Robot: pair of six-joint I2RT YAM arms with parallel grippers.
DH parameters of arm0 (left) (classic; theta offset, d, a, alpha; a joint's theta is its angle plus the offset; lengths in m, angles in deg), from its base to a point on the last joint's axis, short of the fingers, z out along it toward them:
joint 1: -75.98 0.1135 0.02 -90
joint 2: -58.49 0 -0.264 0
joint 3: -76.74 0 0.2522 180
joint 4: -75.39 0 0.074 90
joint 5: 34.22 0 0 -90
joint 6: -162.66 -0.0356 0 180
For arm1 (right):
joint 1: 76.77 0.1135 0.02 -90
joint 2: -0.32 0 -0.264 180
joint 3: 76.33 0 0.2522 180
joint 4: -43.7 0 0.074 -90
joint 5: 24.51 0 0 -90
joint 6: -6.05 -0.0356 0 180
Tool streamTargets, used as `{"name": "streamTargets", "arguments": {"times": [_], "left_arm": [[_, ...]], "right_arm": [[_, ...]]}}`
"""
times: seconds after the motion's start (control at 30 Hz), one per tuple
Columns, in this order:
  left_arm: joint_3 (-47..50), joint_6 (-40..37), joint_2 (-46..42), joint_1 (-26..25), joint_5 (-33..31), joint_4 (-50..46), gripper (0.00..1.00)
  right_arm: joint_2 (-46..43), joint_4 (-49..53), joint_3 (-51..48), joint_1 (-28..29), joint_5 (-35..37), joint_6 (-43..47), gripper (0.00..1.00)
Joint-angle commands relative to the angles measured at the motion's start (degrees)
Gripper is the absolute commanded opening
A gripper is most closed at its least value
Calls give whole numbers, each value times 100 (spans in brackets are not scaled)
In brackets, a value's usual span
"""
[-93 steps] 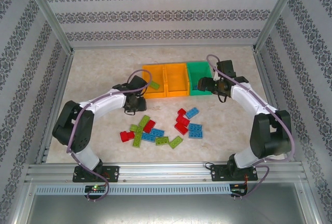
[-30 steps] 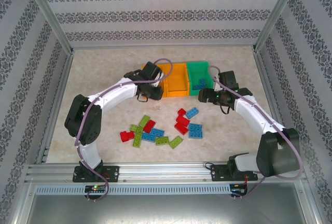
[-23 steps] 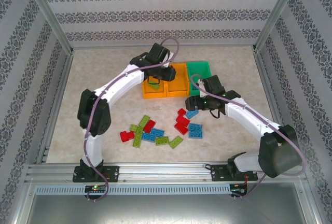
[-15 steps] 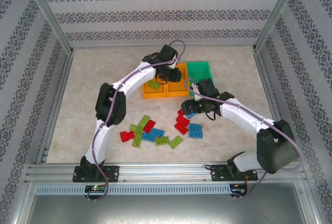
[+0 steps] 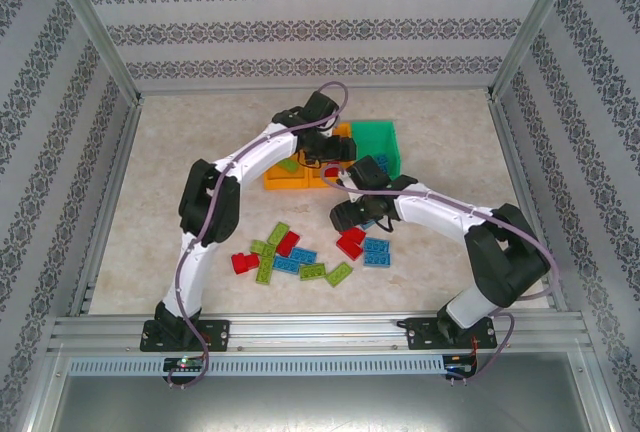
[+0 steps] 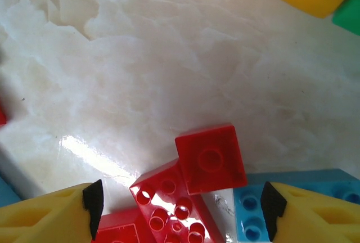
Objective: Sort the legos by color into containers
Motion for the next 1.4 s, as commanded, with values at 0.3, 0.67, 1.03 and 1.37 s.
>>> {"name": "streamTargets", "arguments": {"times": [0.3,0.67,1.03,1.37], "left_arm": [[1615,478,-1701,288,-120,689,100],[3023,588,-2671,561,-303,941,100],[4105,613,-3634,807,-796,590,100],[5358,822,-4969,890,-1383,-252,100]], "right_arm": [[756,273,480,65,330,361,68],[1089,385,739,72,454,488,51],[527,284,922,-84,224,231,29],[538,-206,1685,-717,-660,-388,28]]}}
